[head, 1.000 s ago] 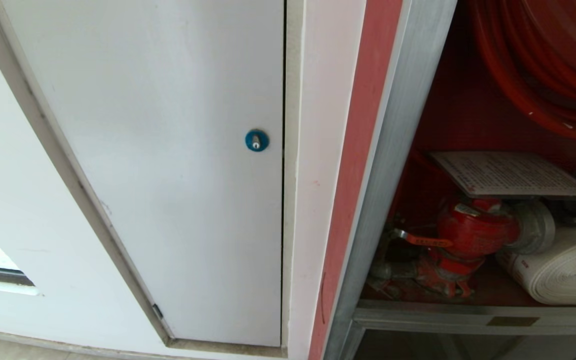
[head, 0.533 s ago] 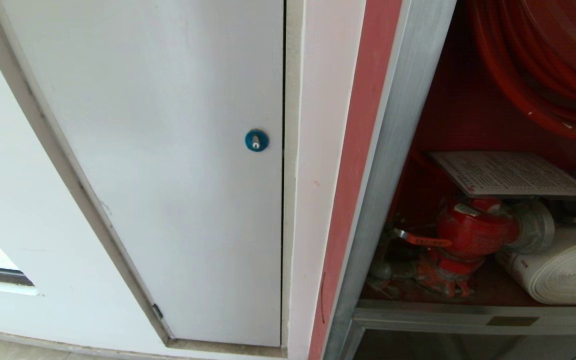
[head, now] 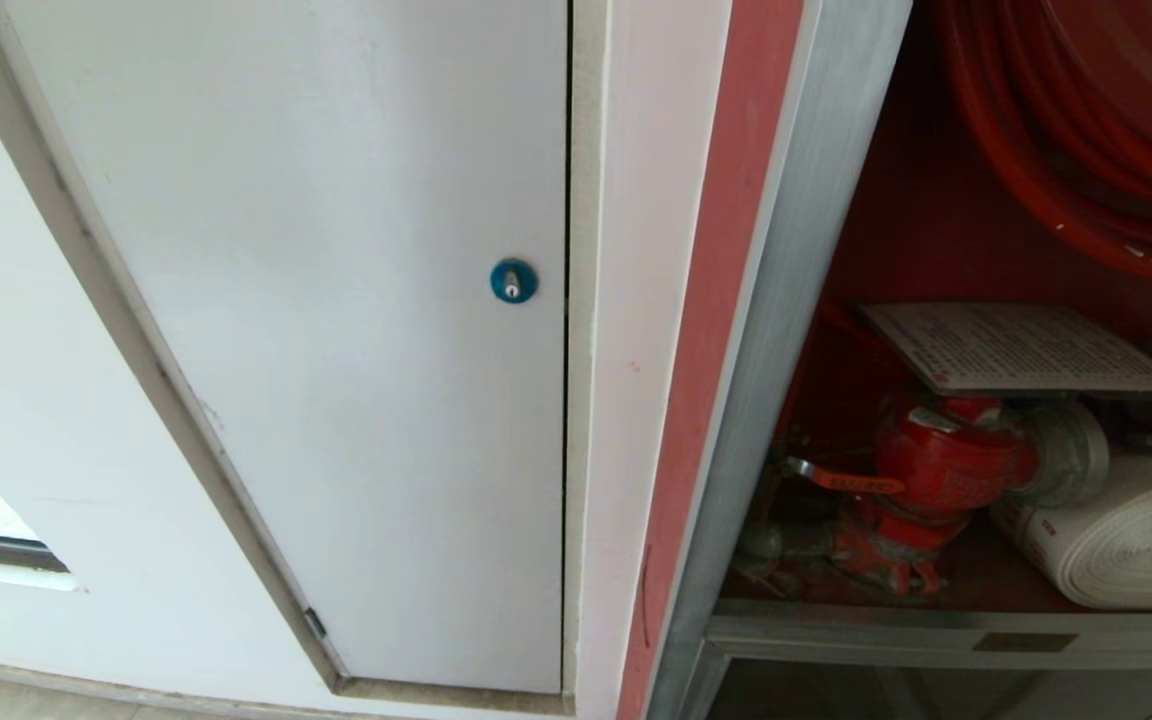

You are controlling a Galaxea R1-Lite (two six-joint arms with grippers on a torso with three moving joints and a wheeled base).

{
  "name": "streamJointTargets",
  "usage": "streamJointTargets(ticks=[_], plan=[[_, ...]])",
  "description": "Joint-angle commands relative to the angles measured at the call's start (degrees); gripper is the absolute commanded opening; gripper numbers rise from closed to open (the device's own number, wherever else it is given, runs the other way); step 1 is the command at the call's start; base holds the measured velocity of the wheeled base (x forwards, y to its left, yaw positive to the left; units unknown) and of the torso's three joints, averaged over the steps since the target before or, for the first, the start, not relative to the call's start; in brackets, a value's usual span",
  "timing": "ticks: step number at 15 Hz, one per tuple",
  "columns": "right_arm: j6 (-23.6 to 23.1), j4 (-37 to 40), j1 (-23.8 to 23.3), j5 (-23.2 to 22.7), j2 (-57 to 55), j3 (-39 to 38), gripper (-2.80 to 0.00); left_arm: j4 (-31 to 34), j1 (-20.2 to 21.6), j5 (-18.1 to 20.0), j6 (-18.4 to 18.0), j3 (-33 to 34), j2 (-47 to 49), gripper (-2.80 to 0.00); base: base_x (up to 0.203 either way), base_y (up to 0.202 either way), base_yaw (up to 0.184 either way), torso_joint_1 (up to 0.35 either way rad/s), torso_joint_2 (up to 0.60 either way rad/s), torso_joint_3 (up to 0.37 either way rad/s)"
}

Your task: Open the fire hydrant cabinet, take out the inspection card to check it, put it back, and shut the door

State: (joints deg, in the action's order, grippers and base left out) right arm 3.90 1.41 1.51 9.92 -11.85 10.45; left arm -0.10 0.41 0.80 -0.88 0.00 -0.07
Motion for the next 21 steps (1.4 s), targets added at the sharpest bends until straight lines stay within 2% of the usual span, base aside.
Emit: streamJointTargets(ticks=[1, 5, 8, 11, 14, 21], plan=[[0.24, -5.54, -0.47, 0.17, 2.89, -3.98, -2.8, -0.03, 0.02, -0.01, -0.06, 0.09, 0.07, -2.8, 0.0, 0.0, 0.0, 0.0, 0.0, 0.0], [-2.28, 1.53, -1.05, -0.15, 11.56, -4.58, -2.8, 0.01, 0.02, -0.01, 0.0, 0.09, 0.07, -2.8, 0.0, 0.0, 0.0, 0.0, 0.0, 0.0], [-2.19, -1.12, -1.07, -0.52, 11.95, -8.01, -2.8, 0.01, 0.02, -0.01, 0.0, 0.09, 0.07, -2.8, 0.0, 0.0, 0.0, 0.0, 0.0, 0.0], [-2.12, -3.09, -1.07, -6.35, 12.01, -9.94, -2.8, -0.08, 0.02, -0.01, 0.0, 0.09, 0.07, -2.8, 0.0, 0.0, 0.0, 0.0, 0.0, 0.0], [-2.55, -1.32, -1.07, -8.59, 11.94, -10.52, -2.8, -0.08, 0.07, -0.01, 0.0, 0.09, 0.07, -2.8, 0.0, 0.0, 0.0, 0.0, 0.0, 0.0], [-0.73, -1.32, -1.07, -8.52, 11.94, -10.45, -2.8, -0.08, 0.02, -0.01, 0.0, 0.09, 0.07, -2.8, 0.0, 0.0, 0.0, 0.0, 0.0, 0.0]])
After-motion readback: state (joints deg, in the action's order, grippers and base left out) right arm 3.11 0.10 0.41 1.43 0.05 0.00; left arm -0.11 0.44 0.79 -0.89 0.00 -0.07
